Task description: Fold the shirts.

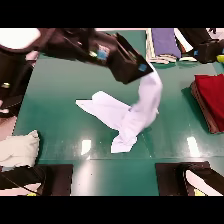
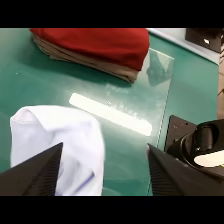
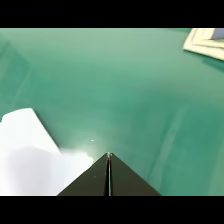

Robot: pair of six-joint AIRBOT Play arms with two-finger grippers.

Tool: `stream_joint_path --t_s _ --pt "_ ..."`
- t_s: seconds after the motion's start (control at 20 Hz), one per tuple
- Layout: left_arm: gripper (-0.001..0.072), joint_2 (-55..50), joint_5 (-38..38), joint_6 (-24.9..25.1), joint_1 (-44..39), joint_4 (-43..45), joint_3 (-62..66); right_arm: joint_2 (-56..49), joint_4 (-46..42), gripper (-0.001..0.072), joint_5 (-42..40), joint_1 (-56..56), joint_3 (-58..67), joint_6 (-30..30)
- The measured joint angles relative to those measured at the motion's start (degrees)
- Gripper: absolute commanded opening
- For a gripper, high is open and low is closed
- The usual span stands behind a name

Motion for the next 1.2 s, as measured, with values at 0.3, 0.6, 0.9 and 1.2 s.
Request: stream_joint_path --t_s 0.3,0.6,0.9,1.2 --pt "0.0606 -6.0 0.8 -6.6 9.7 6.1 -0.3 2.8 0.0 0.0017 0.4 -2.5 -0.2 0.0" --pt "0.0606 -18.8 -3.7 -10.6 23.3 8.3 -4.5 2.2 0.0 0.0017 1.6 -2.0 -0.2 0.1" --pt "0.0606 -29.1 -5.4 -11.1 26.8 8.4 -6.7 -1.0 0.0 0.0017 4.0 -1.8 -0.2 0.0" --pt "0.0228 -33.6 -5.9 -10.1 23.6 8.1 -7.0 -3.9 0.0 0.0017 4.9 -1.9 -0.2 0.0"
